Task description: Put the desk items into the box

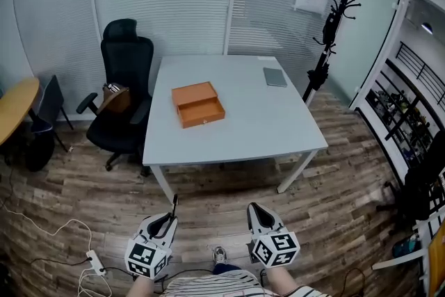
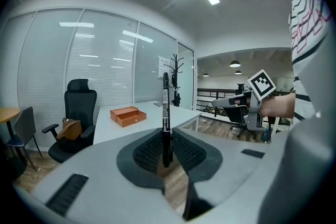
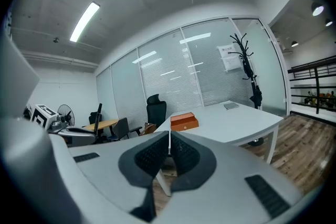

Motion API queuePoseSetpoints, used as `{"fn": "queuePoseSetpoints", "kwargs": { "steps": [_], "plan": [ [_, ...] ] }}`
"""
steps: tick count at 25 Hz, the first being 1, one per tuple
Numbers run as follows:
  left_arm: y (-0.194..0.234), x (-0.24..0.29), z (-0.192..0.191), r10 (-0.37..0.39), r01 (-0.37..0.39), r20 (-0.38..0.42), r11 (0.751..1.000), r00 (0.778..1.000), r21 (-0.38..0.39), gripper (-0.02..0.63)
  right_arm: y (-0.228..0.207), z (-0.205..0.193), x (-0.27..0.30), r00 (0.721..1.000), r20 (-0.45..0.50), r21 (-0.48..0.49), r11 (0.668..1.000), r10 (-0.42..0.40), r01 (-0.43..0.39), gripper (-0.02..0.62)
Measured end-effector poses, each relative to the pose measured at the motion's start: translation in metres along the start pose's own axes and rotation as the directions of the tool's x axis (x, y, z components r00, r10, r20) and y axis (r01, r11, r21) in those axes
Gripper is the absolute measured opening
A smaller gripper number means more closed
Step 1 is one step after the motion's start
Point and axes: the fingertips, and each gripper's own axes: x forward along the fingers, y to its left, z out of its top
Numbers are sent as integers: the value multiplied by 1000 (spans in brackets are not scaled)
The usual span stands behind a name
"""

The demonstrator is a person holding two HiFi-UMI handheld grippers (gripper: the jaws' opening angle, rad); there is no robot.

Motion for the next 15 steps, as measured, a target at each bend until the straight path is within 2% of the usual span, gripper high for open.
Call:
{"fn": "queuePoseSetpoints", "kwargs": {
  "steps": [8,15],
  "plan": [
    [22,79,29,41,-41,3,999,999,-2,67,-57,27,60,999,-8,5,999,39,-39,26],
    [41,123,37,84,-84,-16,996,996,-4,67,-92,32,97,997,-41,6,997,71,-70,26]
  ]
}}
